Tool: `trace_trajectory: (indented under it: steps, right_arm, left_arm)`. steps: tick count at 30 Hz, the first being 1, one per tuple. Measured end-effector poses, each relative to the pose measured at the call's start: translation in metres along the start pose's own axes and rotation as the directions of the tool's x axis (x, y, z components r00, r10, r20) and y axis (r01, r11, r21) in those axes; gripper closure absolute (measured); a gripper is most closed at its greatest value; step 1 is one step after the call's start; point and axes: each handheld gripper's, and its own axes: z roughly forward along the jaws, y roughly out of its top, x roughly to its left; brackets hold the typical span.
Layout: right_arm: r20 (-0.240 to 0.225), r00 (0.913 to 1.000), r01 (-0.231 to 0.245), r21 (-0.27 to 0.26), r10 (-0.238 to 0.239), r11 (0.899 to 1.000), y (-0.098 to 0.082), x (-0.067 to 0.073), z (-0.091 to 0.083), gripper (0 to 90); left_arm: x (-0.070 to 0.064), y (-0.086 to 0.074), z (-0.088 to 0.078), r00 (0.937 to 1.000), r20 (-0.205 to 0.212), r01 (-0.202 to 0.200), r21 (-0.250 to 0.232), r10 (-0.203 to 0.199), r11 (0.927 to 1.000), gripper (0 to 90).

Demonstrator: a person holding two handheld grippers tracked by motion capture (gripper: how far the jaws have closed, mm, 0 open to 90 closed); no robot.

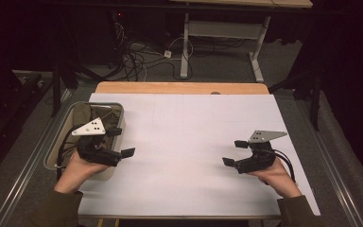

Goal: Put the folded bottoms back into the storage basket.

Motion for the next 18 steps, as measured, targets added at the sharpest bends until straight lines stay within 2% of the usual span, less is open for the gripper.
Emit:
trace_trajectory:
  steps: [6, 9, 12, 18]
  right_arm:
    - [-0.002, 0.9996, 0.028, -0.048, -0.028, 0.998, 0.005, 0.007, -0.012, 2.9]
    - [-0.016, 0.9991, 0.038, -0.05, -0.039, 0.998, 0.004, 0.012, -0.02, 0.8]
    - [-0.006, 0.9984, 0.055, -0.063, -0.056, 0.997, 0.001, 0.016, -0.028, 0.3]
    - [0.005, 0.9992, 0.04, -0.107, -0.04, 0.993, -0.01, 0.02, -0.042, 0.3]
  left_arm:
    - [-0.003, -0.01, 0.006, 0.9999, 0.016, -0.005, -0.003, 0.005, 1.0, 1.2]
    - [-0.004, -0.012, 0.007, 0.9998, 0.018, -0.012, -0.008, 0.012, 0.9999, 1.2]
    - [-0.003, -0.013, 0.006, 0.9997, 0.021, -0.014, -0.015, 0.014, 0.9998, 1.3]
    - [-0.003, -0.014, 0.006, 0.9995, 0.025, -0.021, -0.021, 0.021, 0.9996, 1.3]
